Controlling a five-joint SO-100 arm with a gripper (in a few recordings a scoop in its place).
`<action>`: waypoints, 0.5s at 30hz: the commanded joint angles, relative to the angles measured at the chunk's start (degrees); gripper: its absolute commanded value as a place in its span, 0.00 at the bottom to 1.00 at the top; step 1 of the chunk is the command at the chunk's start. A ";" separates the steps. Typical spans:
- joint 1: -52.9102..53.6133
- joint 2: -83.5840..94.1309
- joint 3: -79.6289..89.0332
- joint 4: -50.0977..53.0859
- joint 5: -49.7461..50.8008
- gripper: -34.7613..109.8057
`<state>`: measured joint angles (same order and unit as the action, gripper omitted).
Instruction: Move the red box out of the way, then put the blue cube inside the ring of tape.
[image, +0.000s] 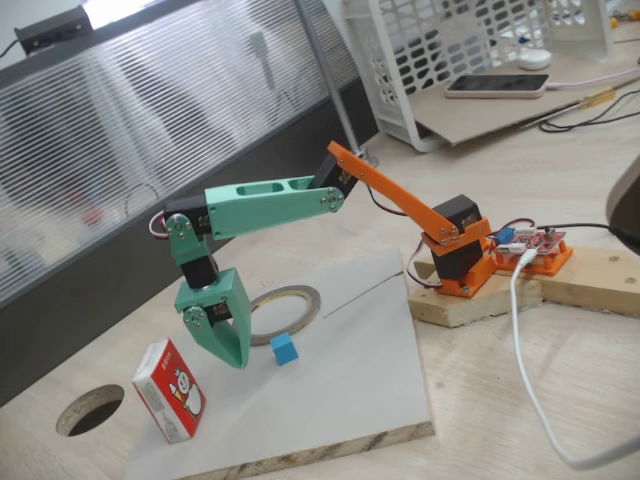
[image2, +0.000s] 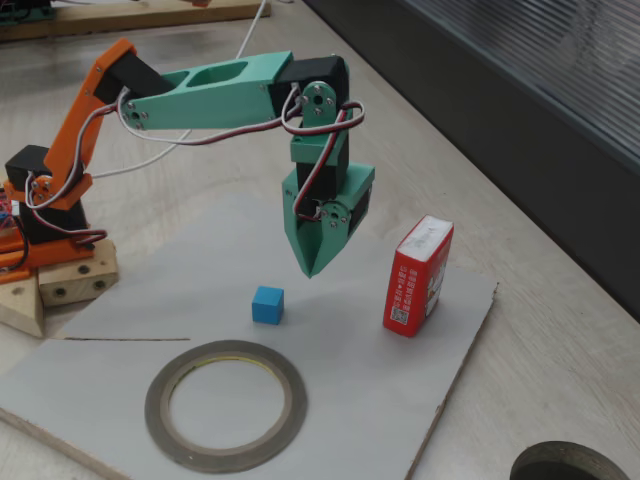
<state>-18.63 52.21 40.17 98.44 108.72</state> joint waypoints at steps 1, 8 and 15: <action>-1.23 -0.44 -3.34 -0.09 1.05 0.24; -1.23 -3.25 -7.91 -0.18 1.05 0.24; -0.70 -7.65 -11.25 -5.10 1.05 0.24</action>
<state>-18.72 43.86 31.03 95.45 108.72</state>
